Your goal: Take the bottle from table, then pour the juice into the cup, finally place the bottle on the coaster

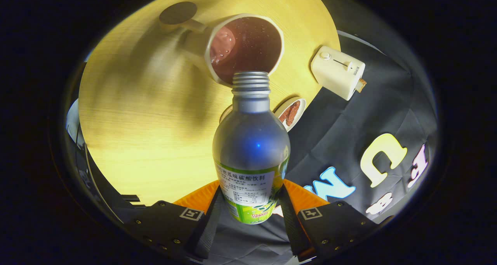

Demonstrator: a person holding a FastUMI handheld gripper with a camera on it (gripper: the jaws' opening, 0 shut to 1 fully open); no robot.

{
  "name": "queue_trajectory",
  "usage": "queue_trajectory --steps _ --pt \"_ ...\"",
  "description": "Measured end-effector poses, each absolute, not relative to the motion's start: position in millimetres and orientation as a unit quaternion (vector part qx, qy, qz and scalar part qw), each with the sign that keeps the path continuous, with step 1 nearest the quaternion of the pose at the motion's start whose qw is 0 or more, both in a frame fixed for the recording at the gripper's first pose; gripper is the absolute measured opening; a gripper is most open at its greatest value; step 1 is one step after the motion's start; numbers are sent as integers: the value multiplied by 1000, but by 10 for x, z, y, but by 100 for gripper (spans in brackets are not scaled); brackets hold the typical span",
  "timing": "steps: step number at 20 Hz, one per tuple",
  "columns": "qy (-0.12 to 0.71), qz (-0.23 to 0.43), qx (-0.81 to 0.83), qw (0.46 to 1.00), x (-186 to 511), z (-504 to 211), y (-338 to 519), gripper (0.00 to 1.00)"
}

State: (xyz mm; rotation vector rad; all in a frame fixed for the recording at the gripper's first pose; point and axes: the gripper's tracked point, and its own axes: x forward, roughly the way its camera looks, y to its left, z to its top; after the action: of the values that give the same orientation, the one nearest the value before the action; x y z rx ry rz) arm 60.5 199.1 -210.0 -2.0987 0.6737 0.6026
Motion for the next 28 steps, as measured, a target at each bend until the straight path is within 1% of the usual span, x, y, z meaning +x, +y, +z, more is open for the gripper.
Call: queue_trajectory --steps 6,11,16,20,28 --pt "285 261 -793 472 508 -2289 1954 76" --pt "317 281 -722 546 375 -2486 1869 76" --pt "328 297 -680 585 267 -2666 1816 76" --pt "348 310 -611 640 187 -2807 1820 76" --pt "376 332 -470 726 93 -2923 1852 76"
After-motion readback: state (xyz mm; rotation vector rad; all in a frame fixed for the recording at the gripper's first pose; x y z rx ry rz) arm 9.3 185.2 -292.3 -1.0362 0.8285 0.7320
